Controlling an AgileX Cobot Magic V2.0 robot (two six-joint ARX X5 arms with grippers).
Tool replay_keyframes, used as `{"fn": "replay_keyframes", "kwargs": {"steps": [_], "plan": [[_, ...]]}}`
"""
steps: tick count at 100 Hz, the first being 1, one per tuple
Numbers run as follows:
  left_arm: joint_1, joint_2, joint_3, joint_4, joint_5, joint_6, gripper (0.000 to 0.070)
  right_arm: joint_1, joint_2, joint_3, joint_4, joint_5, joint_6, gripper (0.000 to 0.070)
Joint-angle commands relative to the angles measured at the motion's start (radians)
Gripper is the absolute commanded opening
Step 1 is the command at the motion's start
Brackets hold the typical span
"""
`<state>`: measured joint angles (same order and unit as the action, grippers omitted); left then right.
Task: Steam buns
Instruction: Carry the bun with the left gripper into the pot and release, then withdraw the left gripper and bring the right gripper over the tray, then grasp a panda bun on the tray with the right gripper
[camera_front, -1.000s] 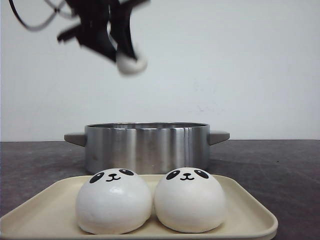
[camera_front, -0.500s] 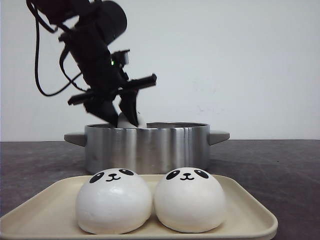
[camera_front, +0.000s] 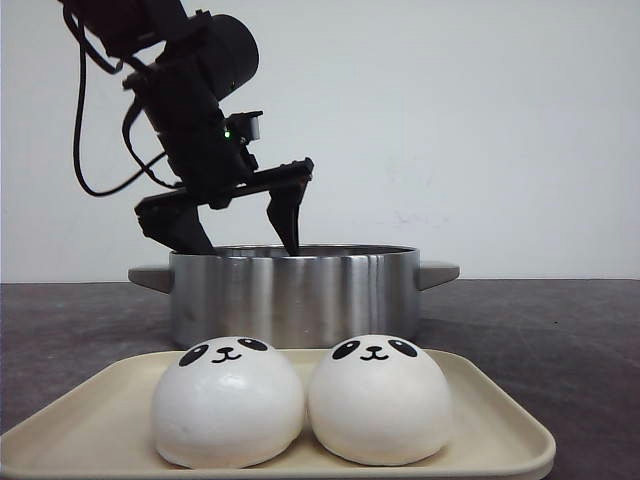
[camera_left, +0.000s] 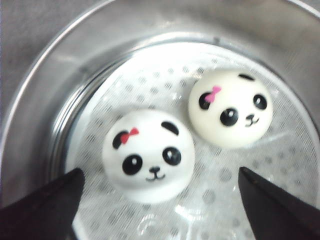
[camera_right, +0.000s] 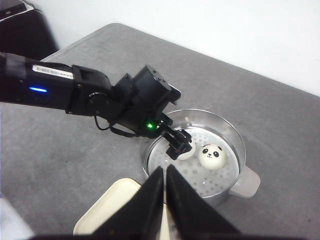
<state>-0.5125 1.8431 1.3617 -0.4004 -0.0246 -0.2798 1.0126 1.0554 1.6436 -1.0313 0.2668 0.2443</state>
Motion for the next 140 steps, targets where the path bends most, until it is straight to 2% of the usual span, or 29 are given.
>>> {"fn": "replay_keyframes", "kwargs": {"steps": [1, 16, 31, 48, 52, 64, 68, 93, 106, 130, 135, 140], "plan": [[-0.005, -0.035, 0.034, -0.029, -0.002, 0.007, 0.0597, 0.007, 0.016, -0.016, 0.002, 0.011, 0.037, 0.0000], [-0.010, -0.168, 0.034, -0.072, -0.002, 0.006, 0.0597, 0.004, 0.016, -0.164, 0.004, 0.022, 0.102, 0.0000], [-0.032, -0.335, 0.034, -0.132, -0.002, 0.006, 0.0597, 0.004, 0.016, -0.376, 0.034, 0.008, 0.225, 0.0000], [-0.076, -0.526, 0.034, -0.159, -0.002, 0.006, 0.0597, 0.006, 0.017, -0.607, 0.182, -0.136, 0.354, 0.0011], [-0.087, -0.567, 0.034, -0.159, -0.002, 0.006, 0.0597, 0.006, 0.022, -0.647, 0.224, -0.176, 0.384, 0.0067], [-0.123, -0.681, 0.034, -0.165, -0.002, -0.014, 0.0597, 0.006, 0.046, -0.716, 0.291, -0.266, 0.439, 0.0448], [-0.135, -0.715, 0.034, -0.169, -0.002, -0.025, 0.0597, 0.006, 0.060, -0.724, 0.298, -0.283, 0.447, 0.0508], [-0.194, -0.872, 0.034, -0.218, -0.002, -0.028, 0.0596, -0.010, 0.210, -0.724, 0.325, -0.299, 0.443, 0.0503], [-0.198, -0.909, 0.034, -0.251, -0.002, -0.029, 0.0596, -0.022, 0.307, -0.724, 0.380, -0.327, 0.432, 0.0498], [-0.198, -0.943, 0.034, -0.273, -0.002, -0.051, 0.0596, -0.062, 0.470, -0.724, 0.418, -0.327, 0.431, 0.0486], [-0.198, -0.943, 0.034, -0.281, -0.002, -0.050, 0.0596, -0.068, 0.495, -0.724, 0.418, -0.327, 0.430, 0.0464], [-0.198, -0.943, 0.034, -0.290, -0.002, -0.050, 0.0596, -0.069, 0.511, -0.724, 0.418, -0.326, 0.430, 0.0379]]}}
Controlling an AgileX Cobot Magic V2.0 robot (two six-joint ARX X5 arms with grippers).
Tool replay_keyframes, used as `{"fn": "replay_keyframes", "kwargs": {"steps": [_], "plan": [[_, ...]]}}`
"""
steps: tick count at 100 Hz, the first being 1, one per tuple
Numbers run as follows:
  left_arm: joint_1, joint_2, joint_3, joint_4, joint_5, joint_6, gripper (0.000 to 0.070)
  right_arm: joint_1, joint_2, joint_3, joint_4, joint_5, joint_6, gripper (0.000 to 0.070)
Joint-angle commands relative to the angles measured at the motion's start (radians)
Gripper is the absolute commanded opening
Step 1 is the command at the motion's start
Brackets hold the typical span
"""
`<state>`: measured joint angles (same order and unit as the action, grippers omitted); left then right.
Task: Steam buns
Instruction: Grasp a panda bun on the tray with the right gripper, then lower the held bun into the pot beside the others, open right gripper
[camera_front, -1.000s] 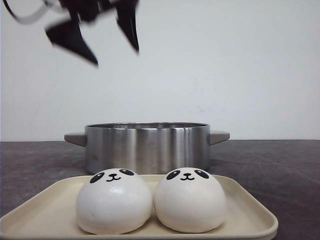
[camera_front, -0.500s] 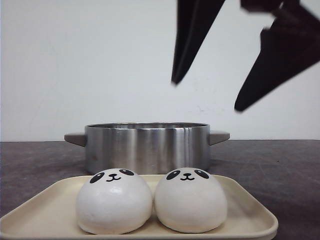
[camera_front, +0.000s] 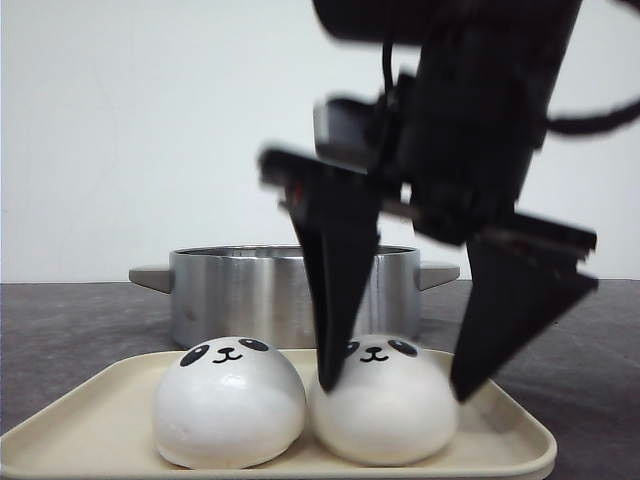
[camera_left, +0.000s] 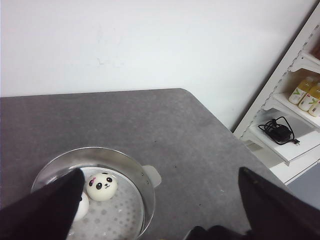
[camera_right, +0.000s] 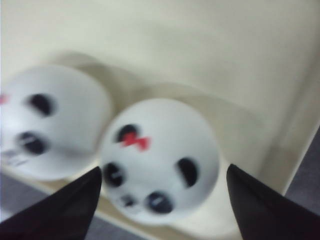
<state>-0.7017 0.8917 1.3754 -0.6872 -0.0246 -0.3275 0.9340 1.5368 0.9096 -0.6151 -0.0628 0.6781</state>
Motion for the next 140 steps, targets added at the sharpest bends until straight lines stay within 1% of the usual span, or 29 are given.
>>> {"fn": "replay_keyframes", "kwargs": {"steps": [1, 3, 10, 11, 12, 31, 46, 55, 64, 73, 79, 87, 95, 110, 115, 123, 140], "plan": [[-0.008, 0.008, 0.021, -0.006, -0.002, -0.002, 0.0596, 0.010, 0.032, 0.010, 0.002, 0.004, -0.004, 0.0351], [-0.008, 0.008, 0.021, -0.010, -0.002, -0.002, 0.0596, 0.010, 0.035, 0.010, 0.002, 0.006, -0.005, 0.0288], [-0.008, 0.008, 0.021, -0.025, -0.002, -0.002, 0.0596, 0.010, 0.037, 0.010, 0.008, 0.011, -0.006, 0.0033], [-0.008, 0.008, 0.021, -0.026, -0.002, -0.002, 0.0596, 0.010, 0.037, 0.010, 0.010, 0.012, -0.008, 0.0003], [-0.008, 0.008, 0.021, -0.027, -0.002, -0.002, 0.0596, 0.010, 0.037, 0.010, 0.012, 0.011, -0.011, 0.0000], [-0.008, 0.008, 0.021, -0.032, -0.002, 0.002, 0.0596, 0.013, 0.016, 0.035, 0.027, 0.010, -0.013, 0.0002], [-0.008, 0.008, 0.021, -0.032, -0.002, 0.003, 0.0596, 0.031, -0.071, 0.134, 0.024, 0.011, -0.040, 0.0002], [-0.008, 0.009, 0.021, -0.032, -0.002, 0.013, 0.0596, 0.034, -0.124, 0.243, 0.036, 0.044, -0.085, 0.0002], [-0.008, 0.010, 0.021, -0.031, -0.002, 0.025, 0.0596, 0.029, -0.137, 0.358, 0.055, 0.106, -0.154, 0.0002], [-0.008, 0.012, 0.021, -0.031, -0.003, 0.026, 0.0596, -0.010, -0.126, 0.457, 0.063, 0.175, -0.242, 0.0002], [-0.008, 0.014, 0.021, -0.031, -0.003, 0.026, 0.0596, -0.043, -0.106, 0.494, 0.074, 0.176, -0.286, 0.0002], [-0.008, 0.016, 0.021, -0.031, -0.003, 0.029, 0.0596, -0.094, -0.077, 0.507, 0.099, 0.156, -0.304, 0.0002], [-0.008, 0.021, 0.021, -0.030, -0.004, 0.029, 0.0596, -0.153, -0.034, 0.507, 0.097, 0.135, -0.310, 0.0002], [-0.008, 0.034, 0.021, -0.031, -0.005, 0.029, 0.0596, -0.233, 0.085, 0.507, 0.090, 0.050, -0.337, 0.0002], [-0.008, 0.039, 0.021, -0.031, -0.005, 0.029, 0.0596, -0.250, 0.131, 0.507, 0.096, 0.024, -0.351, 0.0002], [-0.008, 0.044, 0.021, -0.033, -0.005, 0.029, 0.0596, -0.271, 0.199, 0.507, 0.098, 0.007, -0.370, 0.0002], [-0.008, 0.051, 0.021, -0.051, -0.005, 0.028, 0.0596, -0.296, 0.315, 0.507, 0.094, -0.019, -0.371, 0.0003]]}}
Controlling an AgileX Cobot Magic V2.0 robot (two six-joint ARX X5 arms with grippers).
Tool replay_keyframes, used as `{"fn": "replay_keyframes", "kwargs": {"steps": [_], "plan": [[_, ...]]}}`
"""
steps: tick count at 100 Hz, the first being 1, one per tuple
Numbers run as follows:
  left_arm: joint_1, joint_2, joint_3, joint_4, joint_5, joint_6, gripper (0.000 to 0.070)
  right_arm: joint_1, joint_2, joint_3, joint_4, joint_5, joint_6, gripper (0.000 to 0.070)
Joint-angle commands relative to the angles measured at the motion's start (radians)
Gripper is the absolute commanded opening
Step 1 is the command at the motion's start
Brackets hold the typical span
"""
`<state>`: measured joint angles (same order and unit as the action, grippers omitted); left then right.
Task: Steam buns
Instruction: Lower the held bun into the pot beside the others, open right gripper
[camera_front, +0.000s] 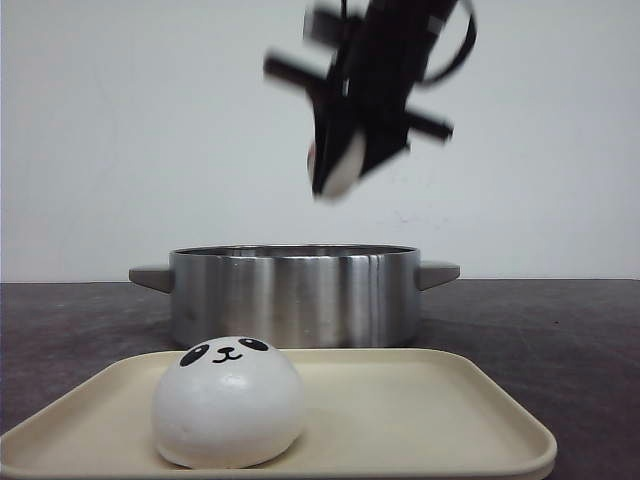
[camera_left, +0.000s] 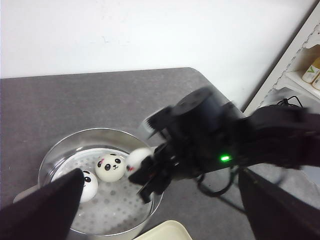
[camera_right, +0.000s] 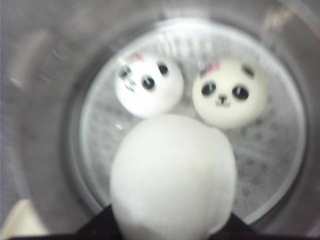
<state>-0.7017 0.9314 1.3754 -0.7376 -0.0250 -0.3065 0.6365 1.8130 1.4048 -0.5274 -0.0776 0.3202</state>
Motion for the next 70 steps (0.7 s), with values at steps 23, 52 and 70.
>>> {"fn": "replay_keyframes", "kwargs": {"steps": [23, 52, 70], "plan": [[-0.008, 0.012, 0.021, -0.032, -0.005, 0.008, 0.0596, -0.004, 0.074, 0.012, 0.020, 0.011, -0.013, 0.0566], [-0.008, 0.018, 0.021, -0.037, -0.005, 0.010, 0.0596, -0.007, 0.074, 0.014, 0.026, 0.075, -0.013, 0.0637], [-0.008, 0.042, 0.020, -0.079, -0.005, 0.011, 0.0596, -0.010, 0.040, 0.059, -0.014, 0.086, -0.015, 0.0272]]}}
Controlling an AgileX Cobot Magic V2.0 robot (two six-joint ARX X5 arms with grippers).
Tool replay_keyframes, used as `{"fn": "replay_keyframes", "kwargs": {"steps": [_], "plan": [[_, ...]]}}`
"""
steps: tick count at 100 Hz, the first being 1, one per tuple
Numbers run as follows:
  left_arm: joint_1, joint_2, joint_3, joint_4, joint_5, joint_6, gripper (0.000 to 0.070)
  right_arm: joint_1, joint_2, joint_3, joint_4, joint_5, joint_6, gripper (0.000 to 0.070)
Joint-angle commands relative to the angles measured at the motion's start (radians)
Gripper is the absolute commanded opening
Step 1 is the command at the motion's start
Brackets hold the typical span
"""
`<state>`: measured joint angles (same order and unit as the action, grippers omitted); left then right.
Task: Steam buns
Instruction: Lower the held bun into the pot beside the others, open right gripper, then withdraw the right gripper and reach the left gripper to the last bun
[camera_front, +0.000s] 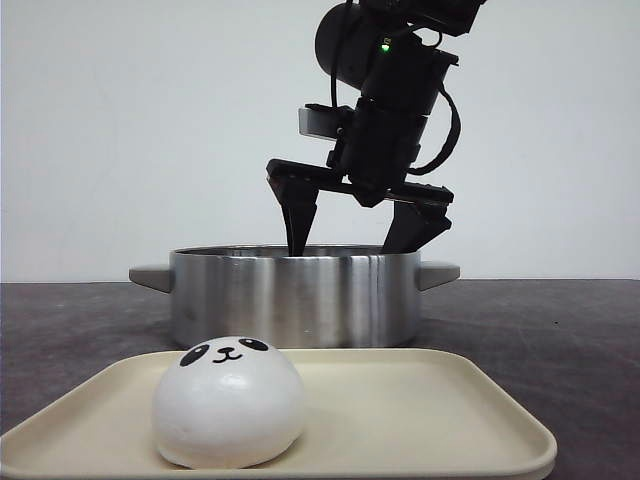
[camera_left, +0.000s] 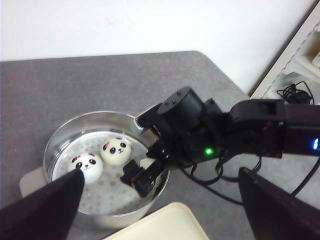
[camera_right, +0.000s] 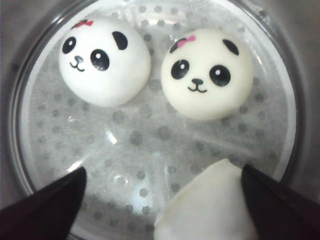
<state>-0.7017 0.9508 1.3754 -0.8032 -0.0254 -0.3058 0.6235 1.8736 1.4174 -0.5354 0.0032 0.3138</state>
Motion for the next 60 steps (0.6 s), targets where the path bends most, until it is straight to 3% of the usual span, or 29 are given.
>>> {"fn": "replay_keyframes", "kwargs": {"steps": [1, 6, 44, 60], "plan": [[-0.008, 0.025, 0.020, -0.016, -0.005, 0.010, 0.0596, 0.003, -0.025, 0.050, -0.011, 0.005, -0.010, 0.0224], [-0.008, 0.042, 0.019, -0.033, -0.004, 0.011, 0.0596, 0.003, -0.055, 0.070, -0.029, 0.005, -0.018, 0.0001], [-0.066, 0.192, -0.077, -0.078, 0.000, 0.008, 0.0596, 0.114, -0.502, 0.090, -0.041, 0.036, -0.016, 0.0007], [-0.100, 0.215, -0.238, -0.008, 0.015, -0.068, 0.0596, 0.176, -0.656, 0.090, -0.034, 0.108, -0.015, 0.0007]]}}
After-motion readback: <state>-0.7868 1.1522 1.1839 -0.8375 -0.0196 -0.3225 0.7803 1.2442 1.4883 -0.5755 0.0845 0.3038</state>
